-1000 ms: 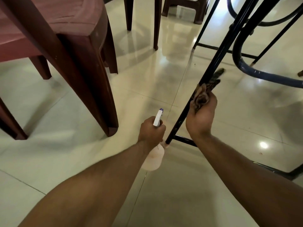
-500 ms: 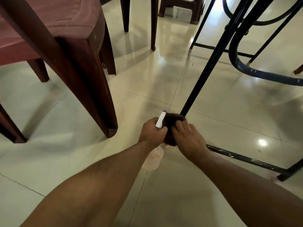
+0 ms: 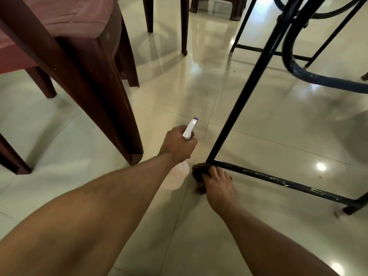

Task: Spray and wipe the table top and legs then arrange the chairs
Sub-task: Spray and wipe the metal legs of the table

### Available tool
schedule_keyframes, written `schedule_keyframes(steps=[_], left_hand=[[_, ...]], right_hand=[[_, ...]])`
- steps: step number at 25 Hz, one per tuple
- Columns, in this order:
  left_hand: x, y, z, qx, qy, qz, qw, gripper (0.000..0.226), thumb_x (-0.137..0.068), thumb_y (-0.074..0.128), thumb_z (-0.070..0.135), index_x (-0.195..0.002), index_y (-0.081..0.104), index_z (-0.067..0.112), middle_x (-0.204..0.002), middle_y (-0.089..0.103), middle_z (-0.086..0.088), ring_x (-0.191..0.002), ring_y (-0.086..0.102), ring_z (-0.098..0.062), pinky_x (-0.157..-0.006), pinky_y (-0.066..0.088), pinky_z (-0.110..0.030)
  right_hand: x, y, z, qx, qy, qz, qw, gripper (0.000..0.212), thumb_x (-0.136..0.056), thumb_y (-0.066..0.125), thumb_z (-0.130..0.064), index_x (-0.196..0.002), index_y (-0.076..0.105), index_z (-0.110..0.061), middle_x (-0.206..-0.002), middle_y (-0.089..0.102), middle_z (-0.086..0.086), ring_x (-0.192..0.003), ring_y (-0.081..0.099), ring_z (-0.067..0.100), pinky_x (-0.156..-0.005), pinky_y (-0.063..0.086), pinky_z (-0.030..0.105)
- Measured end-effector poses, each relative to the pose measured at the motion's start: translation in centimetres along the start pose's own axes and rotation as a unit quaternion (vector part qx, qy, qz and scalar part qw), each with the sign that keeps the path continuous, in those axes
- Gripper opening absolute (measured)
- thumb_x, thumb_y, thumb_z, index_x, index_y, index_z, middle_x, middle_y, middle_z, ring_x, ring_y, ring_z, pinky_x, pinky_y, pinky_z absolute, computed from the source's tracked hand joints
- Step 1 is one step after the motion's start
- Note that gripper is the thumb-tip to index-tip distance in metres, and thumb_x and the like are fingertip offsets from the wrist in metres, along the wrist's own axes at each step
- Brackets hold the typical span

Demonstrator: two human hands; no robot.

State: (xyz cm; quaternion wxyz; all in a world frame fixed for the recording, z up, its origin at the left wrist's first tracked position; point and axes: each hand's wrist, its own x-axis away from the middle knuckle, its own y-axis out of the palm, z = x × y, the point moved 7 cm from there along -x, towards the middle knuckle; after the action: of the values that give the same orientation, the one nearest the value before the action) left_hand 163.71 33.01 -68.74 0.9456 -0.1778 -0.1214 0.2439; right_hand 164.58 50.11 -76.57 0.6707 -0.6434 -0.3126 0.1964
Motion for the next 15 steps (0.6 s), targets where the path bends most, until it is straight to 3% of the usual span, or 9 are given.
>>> schedule_keyframes(steps=[3, 5, 7, 8, 10, 11, 12, 14, 15], left_hand=[[0.3, 0.2, -0.4, 0.019, -0.024, 0.0, 1.0, 0.004, -0.085, 0.057, 0.006, -0.082, 0.059, 0.006, -0.073, 0.057, -0.004, -0.057, 0.057, -0.024, -0.051, 0.057, -0.033], [0.4, 0.9, -0.9, 0.01, -0.023, -0.01, 1.0, 0.005, -0.085, 0.056, 0.007, -0.084, 0.059, 0.003, -0.073, 0.058, -0.006, -0.058, 0.058, -0.026, -0.051, 0.058, -0.035], [0.2, 1.8, -1.2, -0.002, -0.014, -0.028, 1.0, 0.006, -0.083, 0.056, 0.01, -0.083, 0.059, 0.005, -0.07, 0.057, -0.005, -0.058, 0.056, -0.024, -0.053, 0.06, -0.042], [0.1, 2.2, -1.4, -0.01, -0.006, -0.039, 0.999, 0.005, -0.081, 0.056, 0.012, -0.08, 0.059, 0.008, -0.068, 0.056, -0.003, -0.058, 0.054, -0.022, -0.056, 0.06, -0.045], [0.2, 2.9, -1.5, -0.039, 0.007, -0.062, 0.997, 0.004, -0.078, 0.056, 0.016, -0.075, 0.057, 0.014, -0.065, 0.055, 0.001, -0.058, 0.052, -0.021, -0.06, 0.061, -0.05], [0.4, 3.4, -1.5, -0.048, 0.008, -0.07, 0.996, 0.004, -0.077, 0.056, 0.017, -0.075, 0.057, 0.014, -0.065, 0.056, 0.002, -0.058, 0.053, -0.022, -0.061, 0.061, -0.051], [0.5, 4.0, -1.7, -0.05, 0.004, -0.08, 0.996, 0.005, -0.076, 0.055, 0.018, -0.074, 0.057, 0.014, -0.064, 0.056, 0.002, -0.057, 0.055, -0.024, -0.061, 0.061, -0.051], [1.4, 5.3, -2.3, -0.033, -0.01, -0.096, 0.995, 0.004, -0.076, 0.055, 0.013, -0.073, 0.057, 0.013, -0.063, 0.057, -0.001, -0.053, 0.058, -0.026, -0.056, 0.061, -0.048], [2.0, 6.0, -2.4, -0.02, -0.017, -0.101, 0.995, 0.005, -0.077, 0.055, 0.01, -0.073, 0.058, 0.012, -0.064, 0.059, -0.004, -0.052, 0.061, -0.029, -0.053, 0.061, -0.045]], right_hand=[[0.2, -0.4, 0.6, -0.082, 0.078, 0.089, 0.99, 0.067, -0.092, 0.058, -0.014, -0.154, 0.034, -0.025, -0.149, 0.032, 0.003, -0.134, 0.034, 0.026, -0.111, 0.041, 0.04], [-0.8, 0.4, -0.7, -0.139, 0.063, 0.035, 0.988, 0.069, -0.093, 0.055, -0.01, -0.155, 0.03, -0.026, -0.152, 0.026, 0.003, -0.137, 0.035, 0.027, -0.104, 0.049, 0.041], [-1.6, 2.5, -2.0, -0.138, 0.019, -0.066, 0.988, 0.058, -0.095, 0.054, -0.012, -0.149, 0.041, -0.025, -0.152, 0.031, 0.001, -0.139, 0.035, 0.027, -0.107, 0.046, 0.041], [-1.7, 3.7, -2.1, -0.164, 0.019, -0.077, 0.983, 0.05, -0.095, 0.054, -0.015, -0.144, 0.048, -0.024, -0.15, 0.038, 0.001, -0.136, 0.039, 0.026, -0.107, 0.046, 0.04], [-1.0, 3.8, -0.1, -0.308, 0.132, -0.048, 0.941, 0.032, -0.097, 0.055, -0.023, -0.128, 0.062, -0.023, -0.132, 0.057, 0.003, -0.118, 0.055, 0.024, -0.096, 0.051, 0.037], [-0.2, 3.8, 1.6, -0.425, 0.238, -0.029, 0.873, 0.026, -0.099, 0.053, -0.025, -0.121, 0.066, -0.019, -0.119, 0.065, 0.006, -0.106, 0.061, 0.025, -0.091, 0.053, 0.038], [1.2, 4.4, 3.2, -0.55, 0.354, 0.002, 0.757, 0.023, -0.099, 0.052, -0.02, -0.116, 0.067, -0.014, -0.108, 0.068, 0.008, -0.098, 0.064, 0.026, -0.089, 0.054, 0.04], [4.5, 5.4, 4.2, -0.755, 0.488, 0.092, 0.428, 0.022, -0.098, 0.05, -0.006, -0.115, 0.063, -0.008, -0.106, 0.068, 0.011, -0.096, 0.065, 0.028, -0.094, 0.054, 0.043], [5.4, 5.7, 4.7, -0.799, 0.508, 0.144, 0.288, 0.025, -0.097, 0.049, -0.003, -0.12, 0.06, -0.006, -0.111, 0.066, 0.013, -0.1, 0.064, 0.029, -0.097, 0.052, 0.043]])
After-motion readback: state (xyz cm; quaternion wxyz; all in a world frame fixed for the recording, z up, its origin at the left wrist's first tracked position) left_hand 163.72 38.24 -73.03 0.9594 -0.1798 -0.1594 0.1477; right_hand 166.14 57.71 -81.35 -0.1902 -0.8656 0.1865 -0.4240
